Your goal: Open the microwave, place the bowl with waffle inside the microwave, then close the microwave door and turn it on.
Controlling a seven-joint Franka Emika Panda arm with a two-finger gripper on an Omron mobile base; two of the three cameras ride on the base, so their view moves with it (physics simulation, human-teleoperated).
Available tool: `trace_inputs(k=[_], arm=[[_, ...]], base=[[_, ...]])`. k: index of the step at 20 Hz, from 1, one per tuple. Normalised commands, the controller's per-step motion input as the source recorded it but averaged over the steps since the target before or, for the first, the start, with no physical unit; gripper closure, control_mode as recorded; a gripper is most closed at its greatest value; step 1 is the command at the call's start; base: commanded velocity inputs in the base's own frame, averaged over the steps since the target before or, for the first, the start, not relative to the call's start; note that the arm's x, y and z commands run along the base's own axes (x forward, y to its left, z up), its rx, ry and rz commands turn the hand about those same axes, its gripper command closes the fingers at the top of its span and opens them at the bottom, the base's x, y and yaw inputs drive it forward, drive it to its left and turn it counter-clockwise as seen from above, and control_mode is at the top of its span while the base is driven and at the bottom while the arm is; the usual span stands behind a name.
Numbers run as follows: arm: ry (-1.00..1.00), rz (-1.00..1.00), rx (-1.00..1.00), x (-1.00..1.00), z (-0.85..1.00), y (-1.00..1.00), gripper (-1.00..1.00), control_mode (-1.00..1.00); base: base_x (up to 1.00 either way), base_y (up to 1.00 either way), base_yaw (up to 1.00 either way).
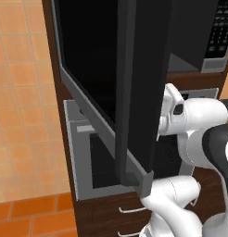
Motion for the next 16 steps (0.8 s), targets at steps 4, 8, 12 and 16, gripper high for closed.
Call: trace_inputs(k=[4, 8, 12, 16], arm=[[-0.14, 0.00, 0.00, -0.01, 0.14, -0.91, -1.00, -1.00], [-0.03, 0.00, 0.00, 0.01, -0.02, -1.00, -1.00, -1.00], [-0.02, -0.06, -0.06, 0.04, -0.09, -1.00, -1.00, -1.00], [0.00, -0.26, -0.06, -0.33, 0.00, -1.00, -1.00, -1.00]], base=[[0.00, 0.00, 0.00], [0.00, 0.00, 0.00], [0.00, 0.00, 0.00], [0.00, 0.00, 0.00]])
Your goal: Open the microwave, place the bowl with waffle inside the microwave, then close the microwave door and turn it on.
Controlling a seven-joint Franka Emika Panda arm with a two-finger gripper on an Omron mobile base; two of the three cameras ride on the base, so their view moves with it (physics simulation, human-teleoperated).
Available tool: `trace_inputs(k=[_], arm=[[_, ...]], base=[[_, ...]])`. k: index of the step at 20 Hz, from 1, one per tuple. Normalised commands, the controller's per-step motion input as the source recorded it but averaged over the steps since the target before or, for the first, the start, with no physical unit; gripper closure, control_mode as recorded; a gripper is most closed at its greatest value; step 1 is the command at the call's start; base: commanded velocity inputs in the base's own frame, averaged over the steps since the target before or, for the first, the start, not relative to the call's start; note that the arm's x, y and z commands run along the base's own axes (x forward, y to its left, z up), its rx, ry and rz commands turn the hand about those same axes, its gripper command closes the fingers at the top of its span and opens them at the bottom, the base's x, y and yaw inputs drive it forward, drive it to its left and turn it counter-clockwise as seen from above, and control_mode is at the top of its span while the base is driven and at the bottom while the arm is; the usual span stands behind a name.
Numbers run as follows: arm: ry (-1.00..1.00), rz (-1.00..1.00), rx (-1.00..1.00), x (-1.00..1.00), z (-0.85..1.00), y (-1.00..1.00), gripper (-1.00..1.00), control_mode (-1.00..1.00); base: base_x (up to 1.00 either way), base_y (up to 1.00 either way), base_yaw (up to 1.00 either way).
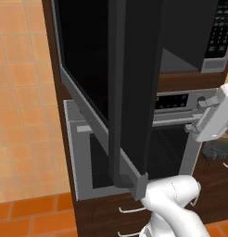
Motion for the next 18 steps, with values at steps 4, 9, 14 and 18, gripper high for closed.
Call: trace_inputs(k=[4, 9, 14, 18], arm=[[0.00, -0.34, -0.05, -0.40, -0.01, -1.00, -1.00, -1.00], [0.03, -0.36, -0.13, -0.14, -0.16, -1.00, -1.00, -1.00], [0.11, -0.28, -0.22, 0.08, -0.36, -1.00, -1.00, -1.00], [0.12, -0.26, -0.24, 0.13, -0.52, -1.00, -1.00, -1.00]], base=[[0.00, 0.00, 0.00], [0.00, 0.00, 0.00], [0.00, 0.00, 0.00], [0.00, 0.00, 0.00]])
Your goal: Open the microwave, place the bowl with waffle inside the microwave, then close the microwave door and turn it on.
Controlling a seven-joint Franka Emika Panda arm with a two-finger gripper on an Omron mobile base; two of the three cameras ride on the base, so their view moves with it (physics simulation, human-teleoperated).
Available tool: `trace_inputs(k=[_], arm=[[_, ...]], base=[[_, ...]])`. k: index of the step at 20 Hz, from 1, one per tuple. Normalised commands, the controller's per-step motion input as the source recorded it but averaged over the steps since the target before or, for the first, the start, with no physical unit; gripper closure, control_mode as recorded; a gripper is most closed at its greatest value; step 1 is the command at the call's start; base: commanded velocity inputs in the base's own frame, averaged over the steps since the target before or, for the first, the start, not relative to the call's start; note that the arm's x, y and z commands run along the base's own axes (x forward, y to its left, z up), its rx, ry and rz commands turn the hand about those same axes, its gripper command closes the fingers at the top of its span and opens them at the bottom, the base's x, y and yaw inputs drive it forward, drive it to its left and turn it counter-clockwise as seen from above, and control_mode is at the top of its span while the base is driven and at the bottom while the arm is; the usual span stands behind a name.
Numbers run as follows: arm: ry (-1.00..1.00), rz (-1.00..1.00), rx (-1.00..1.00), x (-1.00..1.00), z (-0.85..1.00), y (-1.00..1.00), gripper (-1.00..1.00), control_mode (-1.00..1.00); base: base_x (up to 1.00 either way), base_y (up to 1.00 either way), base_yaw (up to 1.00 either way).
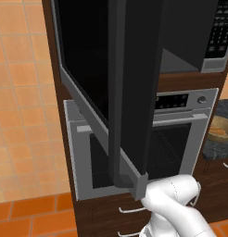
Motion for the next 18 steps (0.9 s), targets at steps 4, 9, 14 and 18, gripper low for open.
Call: trace_inputs(k=[4, 9, 14, 18], arm=[[0.09, -0.39, -0.26, 0.20, -0.76, -0.98, -1.00, -1.00], [0.12, -0.43, -0.08, 0.58, -0.51, -0.65, -1.00, -1.00], [0.20, -0.34, 0.19, 0.54, -0.33, -0.45, -1.00, -1.00], [0.03, -0.15, 0.28, 0.36, -0.44, -0.52, -1.00, -1.00]], base=[[0.00, 0.00, 0.00], [0.00, 0.00, 0.00], [0.00, 0.00, 0.00], [0.00, 0.00, 0.00]])
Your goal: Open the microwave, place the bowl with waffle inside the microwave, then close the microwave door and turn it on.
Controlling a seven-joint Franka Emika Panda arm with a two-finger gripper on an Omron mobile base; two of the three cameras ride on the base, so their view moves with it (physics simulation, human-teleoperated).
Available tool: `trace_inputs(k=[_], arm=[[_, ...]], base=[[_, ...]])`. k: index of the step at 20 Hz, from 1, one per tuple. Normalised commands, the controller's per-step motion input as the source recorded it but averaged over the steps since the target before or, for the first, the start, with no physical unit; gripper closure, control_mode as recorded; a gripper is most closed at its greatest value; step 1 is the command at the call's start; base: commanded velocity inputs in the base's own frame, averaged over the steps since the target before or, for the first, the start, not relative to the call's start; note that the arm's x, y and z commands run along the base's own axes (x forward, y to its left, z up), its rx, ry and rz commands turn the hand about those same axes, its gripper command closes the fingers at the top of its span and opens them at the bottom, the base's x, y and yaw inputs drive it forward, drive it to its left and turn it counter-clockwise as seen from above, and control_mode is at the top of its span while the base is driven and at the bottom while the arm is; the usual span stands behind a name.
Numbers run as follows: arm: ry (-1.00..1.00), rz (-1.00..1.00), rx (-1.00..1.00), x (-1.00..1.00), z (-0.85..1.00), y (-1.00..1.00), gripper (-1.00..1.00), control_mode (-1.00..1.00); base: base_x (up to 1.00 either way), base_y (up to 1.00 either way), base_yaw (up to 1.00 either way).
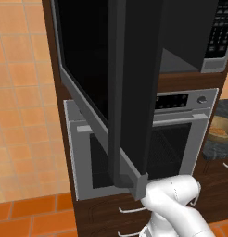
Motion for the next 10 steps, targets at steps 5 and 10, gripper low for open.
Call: trace_inputs(k=[5, 10], arm=[[0.00, -0.05, 0.32, 0.63, -0.55, -0.49, -1.00, -1.00], [0.00, 0.00, 0.20, 0.76, -0.26, -0.16, -1.00, -1.00]], base=[[0.00, 0.00, 0.00], [0.00, 0.00, 0.00]])
